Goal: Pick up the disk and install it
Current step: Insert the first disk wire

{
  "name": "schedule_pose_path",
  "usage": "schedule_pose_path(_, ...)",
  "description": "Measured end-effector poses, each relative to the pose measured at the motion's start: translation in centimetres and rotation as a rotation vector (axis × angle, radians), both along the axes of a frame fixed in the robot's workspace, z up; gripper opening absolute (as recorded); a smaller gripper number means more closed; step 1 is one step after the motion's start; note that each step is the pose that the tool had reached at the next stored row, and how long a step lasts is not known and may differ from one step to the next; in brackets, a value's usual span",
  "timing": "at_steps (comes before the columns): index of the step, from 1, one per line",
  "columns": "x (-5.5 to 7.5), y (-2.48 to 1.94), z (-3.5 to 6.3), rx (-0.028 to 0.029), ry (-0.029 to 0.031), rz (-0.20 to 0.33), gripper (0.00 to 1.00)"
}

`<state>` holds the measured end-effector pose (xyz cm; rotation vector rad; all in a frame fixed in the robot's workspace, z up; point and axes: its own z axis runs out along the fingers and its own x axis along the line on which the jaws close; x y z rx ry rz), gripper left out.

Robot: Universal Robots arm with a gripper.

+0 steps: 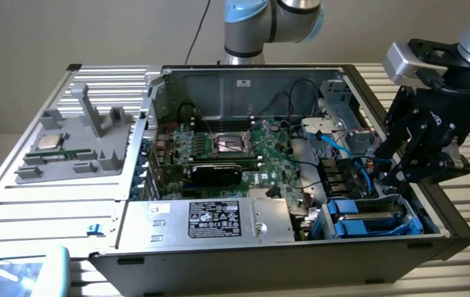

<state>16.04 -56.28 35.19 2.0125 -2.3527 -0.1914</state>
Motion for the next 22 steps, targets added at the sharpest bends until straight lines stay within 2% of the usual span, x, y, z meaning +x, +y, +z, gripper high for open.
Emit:
schedule_pose_path(5,0.37,-0.24,-0.13,0.001,0.0079,-0.001,0.52)
schedule_pose_path(9,0.39,-0.24,-0.2,0.0032,0.0197,-0.007,0.52)
schedule_pose_path(12,0.42,-0.24,-0.25,0.0084,0.0292,-0.009,0.52)
schedule_pose_path(16,0.74,-0.24,-0.27,0.0115,0.0303,-0.01,0.52)
schedule_pose_path(18,0.73,-0.25,-0.3,0.0159,0.0338,-0.017,0.52)
schedule_pose_path(22,0.75,-0.24,-0.31,0.0252,0.0345,-0.045,0.52)
